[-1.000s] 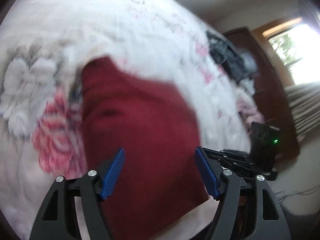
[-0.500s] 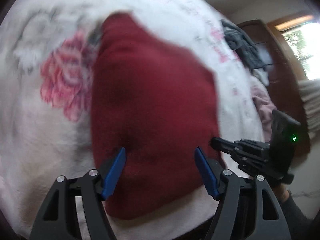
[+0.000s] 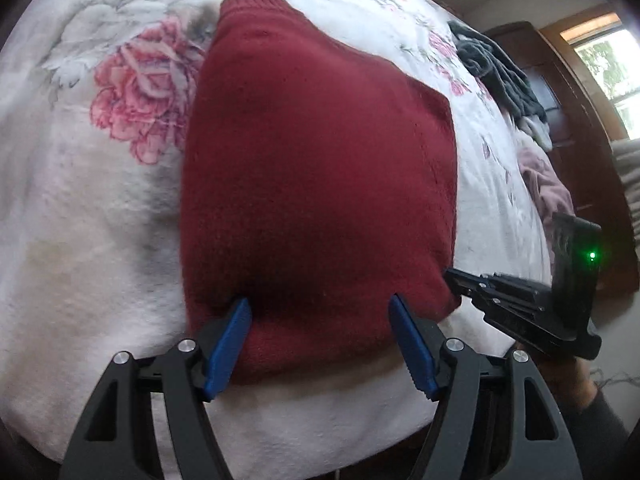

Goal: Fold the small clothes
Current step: 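Open the right tool and lift both tools away from the sweater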

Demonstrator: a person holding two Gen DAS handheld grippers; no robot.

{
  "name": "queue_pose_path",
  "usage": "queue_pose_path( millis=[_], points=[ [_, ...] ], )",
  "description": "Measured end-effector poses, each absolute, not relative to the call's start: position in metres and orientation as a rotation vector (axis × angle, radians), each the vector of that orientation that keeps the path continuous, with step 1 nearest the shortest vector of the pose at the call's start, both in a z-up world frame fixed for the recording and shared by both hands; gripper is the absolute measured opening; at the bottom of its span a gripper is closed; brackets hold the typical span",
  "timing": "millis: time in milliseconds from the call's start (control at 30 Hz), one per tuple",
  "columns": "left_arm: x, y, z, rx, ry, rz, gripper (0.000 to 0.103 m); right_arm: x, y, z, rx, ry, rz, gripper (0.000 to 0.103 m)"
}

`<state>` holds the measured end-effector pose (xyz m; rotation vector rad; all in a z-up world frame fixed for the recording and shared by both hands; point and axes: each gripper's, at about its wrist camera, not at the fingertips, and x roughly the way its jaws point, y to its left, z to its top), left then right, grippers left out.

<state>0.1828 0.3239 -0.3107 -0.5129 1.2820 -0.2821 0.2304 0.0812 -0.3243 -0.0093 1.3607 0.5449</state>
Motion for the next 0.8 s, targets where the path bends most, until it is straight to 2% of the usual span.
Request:
queue_pose_path(
  millis=[100,200,333,400,467,500,567,667,800],
  points=[
    [0.171,0.327,-0.296,-0.504,1.274,-0.281,0.072,0.223,0.071,-0.303,0.009,1.324,0.531,0.002],
    [0.153,0.329,-0.29,-0.498,1.285,-0.263,0.078,0.212,0.061,-0.291,0.02,1.305,0.529,0.004],
    [0.126,0.323,-0.289,-0.558,1.303,-0.257,0.078,0.19,0.052,-0.279,0.039,1.303,0.511,0.005],
    [0.109,0.322,-0.281,-0.555,1.288,-0.253,0.079,0.173,0.05,-0.27,0.054,1.286,0.495,0.016],
    [0.091,0.313,-0.274,-0.522,1.304,-0.205,0.083,0.148,0.049,-0.26,0.053,1.268,0.462,0.061],
    [0.08,0.309,-0.273,-0.503,1.321,-0.183,0.084,0.134,0.049,-0.256,0.044,1.254,0.443,0.068],
    [0.06,0.304,-0.271,-0.455,1.345,-0.145,0.089,0.115,0.051,-0.253,0.026,1.249,0.434,0.076],
    [0.027,0.296,-0.252,-0.33,1.315,-0.067,0.09,0.083,0.053,-0.249,-0.034,1.263,0.375,0.089],
    [-0.015,0.298,-0.199,-0.231,1.152,0.062,0.09,0.049,0.063,-0.225,-0.188,1.21,0.279,0.092]
  ],
)
